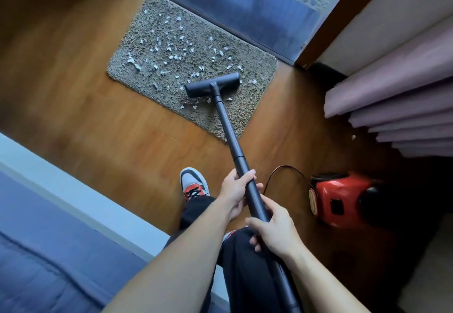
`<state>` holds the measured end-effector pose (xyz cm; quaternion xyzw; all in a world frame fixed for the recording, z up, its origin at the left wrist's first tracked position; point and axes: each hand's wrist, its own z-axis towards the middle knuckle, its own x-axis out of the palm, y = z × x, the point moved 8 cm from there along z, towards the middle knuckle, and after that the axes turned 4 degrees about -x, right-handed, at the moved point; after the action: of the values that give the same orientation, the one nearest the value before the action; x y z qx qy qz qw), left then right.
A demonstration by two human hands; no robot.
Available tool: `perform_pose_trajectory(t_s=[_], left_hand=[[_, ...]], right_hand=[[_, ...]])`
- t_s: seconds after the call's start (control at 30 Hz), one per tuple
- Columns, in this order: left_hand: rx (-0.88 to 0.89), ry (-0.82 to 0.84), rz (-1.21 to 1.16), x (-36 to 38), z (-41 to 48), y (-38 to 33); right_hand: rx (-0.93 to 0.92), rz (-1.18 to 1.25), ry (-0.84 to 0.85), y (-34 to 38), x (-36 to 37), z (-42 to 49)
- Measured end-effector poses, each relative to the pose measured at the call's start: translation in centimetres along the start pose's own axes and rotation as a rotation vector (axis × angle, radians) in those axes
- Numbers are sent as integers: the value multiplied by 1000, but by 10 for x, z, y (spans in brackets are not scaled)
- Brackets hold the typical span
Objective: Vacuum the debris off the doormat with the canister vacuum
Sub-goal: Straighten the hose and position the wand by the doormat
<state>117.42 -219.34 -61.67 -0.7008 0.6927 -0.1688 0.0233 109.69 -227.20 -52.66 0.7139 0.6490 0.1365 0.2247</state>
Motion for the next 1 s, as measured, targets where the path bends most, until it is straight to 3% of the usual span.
perform_pose_trajectory(t_s=[0.3, 0.57, 0.8, 0.87, 1.0], left_hand=[[113, -72, 13, -2, 4, -6], [195, -101, 100, -29, 24, 26], [250, -113, 102, -40, 19, 36], [265, -117, 107, -40, 15, 39], [239, -80, 75, -28, 7, 53]], right_hand=[[-5, 170, -7, 6, 10, 1], [-95, 256, -48, -51, 38, 17], [-266, 80, -91, -76, 37, 35], [-346, -75, -115, -73, 23, 34], [-481, -105, -184, -85, -23, 31]])
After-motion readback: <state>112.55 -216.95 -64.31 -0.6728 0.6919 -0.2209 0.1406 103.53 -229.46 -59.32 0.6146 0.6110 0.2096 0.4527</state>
